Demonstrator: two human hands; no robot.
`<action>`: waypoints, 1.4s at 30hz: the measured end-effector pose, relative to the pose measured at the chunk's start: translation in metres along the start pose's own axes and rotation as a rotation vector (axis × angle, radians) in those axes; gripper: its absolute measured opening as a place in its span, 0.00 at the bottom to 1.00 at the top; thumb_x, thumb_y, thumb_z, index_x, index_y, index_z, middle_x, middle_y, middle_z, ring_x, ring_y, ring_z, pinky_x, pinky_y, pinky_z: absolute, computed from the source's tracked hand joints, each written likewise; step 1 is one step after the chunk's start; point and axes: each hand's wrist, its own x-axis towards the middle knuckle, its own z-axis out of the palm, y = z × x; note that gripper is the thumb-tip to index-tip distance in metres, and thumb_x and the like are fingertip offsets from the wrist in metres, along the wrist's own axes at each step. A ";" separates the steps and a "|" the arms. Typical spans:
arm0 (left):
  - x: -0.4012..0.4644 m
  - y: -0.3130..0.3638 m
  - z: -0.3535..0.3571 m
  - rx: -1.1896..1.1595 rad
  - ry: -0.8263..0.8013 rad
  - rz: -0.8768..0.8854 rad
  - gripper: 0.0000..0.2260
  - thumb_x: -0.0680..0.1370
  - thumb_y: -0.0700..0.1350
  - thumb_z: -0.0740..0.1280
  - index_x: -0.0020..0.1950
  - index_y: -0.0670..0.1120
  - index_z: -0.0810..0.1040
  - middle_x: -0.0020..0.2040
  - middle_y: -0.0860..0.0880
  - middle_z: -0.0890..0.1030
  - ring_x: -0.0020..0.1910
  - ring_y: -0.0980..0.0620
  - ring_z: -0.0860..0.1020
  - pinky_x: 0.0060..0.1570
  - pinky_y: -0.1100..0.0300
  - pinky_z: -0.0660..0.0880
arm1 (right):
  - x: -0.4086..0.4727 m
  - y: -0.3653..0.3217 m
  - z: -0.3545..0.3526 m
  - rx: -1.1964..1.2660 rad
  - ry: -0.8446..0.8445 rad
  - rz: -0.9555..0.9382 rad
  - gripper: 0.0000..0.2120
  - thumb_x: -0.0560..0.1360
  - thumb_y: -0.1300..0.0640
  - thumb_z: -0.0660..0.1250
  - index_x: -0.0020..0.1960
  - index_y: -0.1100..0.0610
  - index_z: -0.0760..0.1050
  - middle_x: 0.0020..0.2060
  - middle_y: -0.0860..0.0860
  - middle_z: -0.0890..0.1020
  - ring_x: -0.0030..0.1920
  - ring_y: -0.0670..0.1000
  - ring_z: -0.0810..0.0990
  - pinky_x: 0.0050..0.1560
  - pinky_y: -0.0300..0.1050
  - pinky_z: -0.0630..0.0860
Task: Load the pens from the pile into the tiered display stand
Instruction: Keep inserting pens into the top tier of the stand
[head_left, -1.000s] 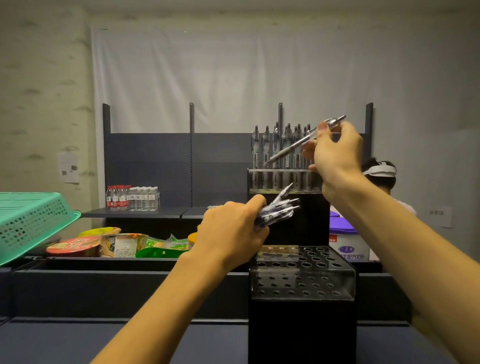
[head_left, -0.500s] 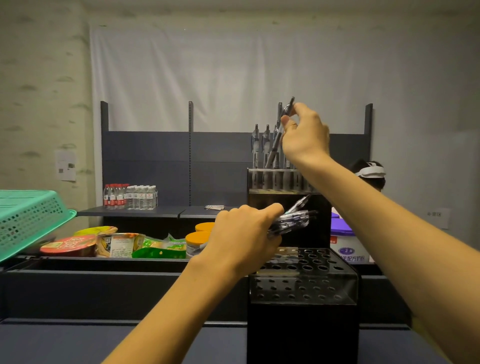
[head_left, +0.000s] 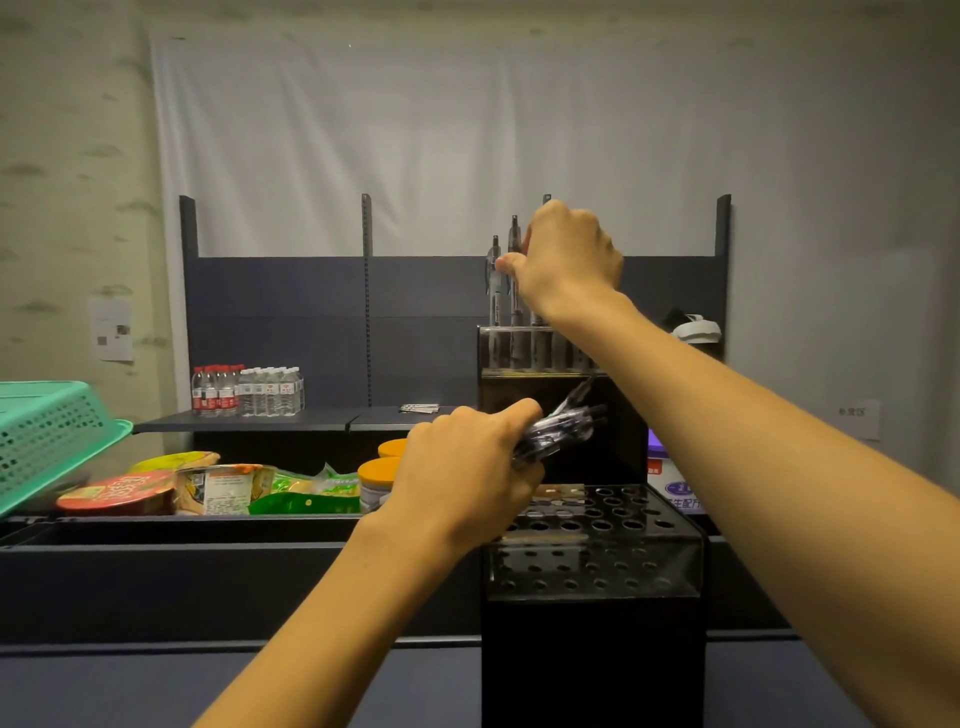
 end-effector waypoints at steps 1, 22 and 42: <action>0.000 0.000 0.000 0.004 -0.003 0.004 0.11 0.77 0.55 0.61 0.58 0.57 0.68 0.44 0.52 0.80 0.42 0.49 0.76 0.42 0.55 0.75 | -0.001 -0.001 0.000 -0.020 -0.016 -0.003 0.10 0.76 0.51 0.69 0.49 0.58 0.75 0.40 0.53 0.73 0.41 0.54 0.74 0.39 0.45 0.68; 0.004 -0.001 -0.022 0.026 0.171 -0.185 0.10 0.76 0.52 0.63 0.57 0.53 0.71 0.36 0.51 0.71 0.34 0.46 0.68 0.35 0.57 0.63 | -0.029 0.027 -0.021 0.214 -0.009 0.025 0.13 0.72 0.43 0.72 0.41 0.52 0.77 0.43 0.52 0.83 0.46 0.53 0.81 0.47 0.50 0.78; 0.004 0.009 -0.030 -0.107 0.278 -0.166 0.07 0.75 0.48 0.66 0.49 0.48 0.71 0.34 0.53 0.72 0.31 0.47 0.68 0.31 0.59 0.62 | -0.045 0.025 -0.047 0.875 -0.393 0.383 0.11 0.80 0.51 0.64 0.50 0.59 0.76 0.42 0.57 0.84 0.32 0.50 0.82 0.38 0.46 0.81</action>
